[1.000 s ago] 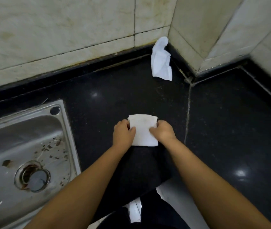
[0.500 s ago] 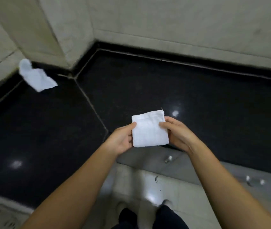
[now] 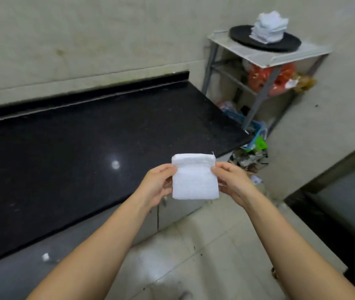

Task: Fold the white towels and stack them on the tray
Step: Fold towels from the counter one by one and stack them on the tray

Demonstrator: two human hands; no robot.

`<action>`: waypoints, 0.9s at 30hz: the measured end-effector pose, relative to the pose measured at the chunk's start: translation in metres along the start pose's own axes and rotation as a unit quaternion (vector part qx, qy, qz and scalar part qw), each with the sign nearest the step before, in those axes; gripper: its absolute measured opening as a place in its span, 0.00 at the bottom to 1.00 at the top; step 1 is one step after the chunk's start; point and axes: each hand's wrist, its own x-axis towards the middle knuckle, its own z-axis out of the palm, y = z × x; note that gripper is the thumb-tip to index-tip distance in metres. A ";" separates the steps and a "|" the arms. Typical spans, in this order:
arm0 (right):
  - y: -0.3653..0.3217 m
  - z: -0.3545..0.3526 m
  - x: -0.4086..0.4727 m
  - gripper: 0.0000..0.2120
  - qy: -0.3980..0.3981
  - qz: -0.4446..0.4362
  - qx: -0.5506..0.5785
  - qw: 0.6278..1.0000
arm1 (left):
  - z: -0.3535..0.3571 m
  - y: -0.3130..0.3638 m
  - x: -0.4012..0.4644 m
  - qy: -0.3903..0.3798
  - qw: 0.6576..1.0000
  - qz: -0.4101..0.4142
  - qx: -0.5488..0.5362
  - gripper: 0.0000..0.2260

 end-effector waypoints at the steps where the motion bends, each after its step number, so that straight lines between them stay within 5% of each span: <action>1: -0.002 -0.026 0.006 0.06 0.015 -0.004 0.006 1.000 | 0.026 0.000 0.013 -0.011 1.000 -0.002 0.003 0.06; 14: -0.105 -0.237 0.174 0.06 0.098 -0.066 0.047 0.992 | 0.240 0.088 0.218 -0.101 0.992 0.048 0.061 0.09; 27: -0.317 -0.394 0.382 0.05 0.070 -0.189 -0.031 0.979 | 0.411 0.287 0.411 -0.089 0.970 0.201 0.099 0.05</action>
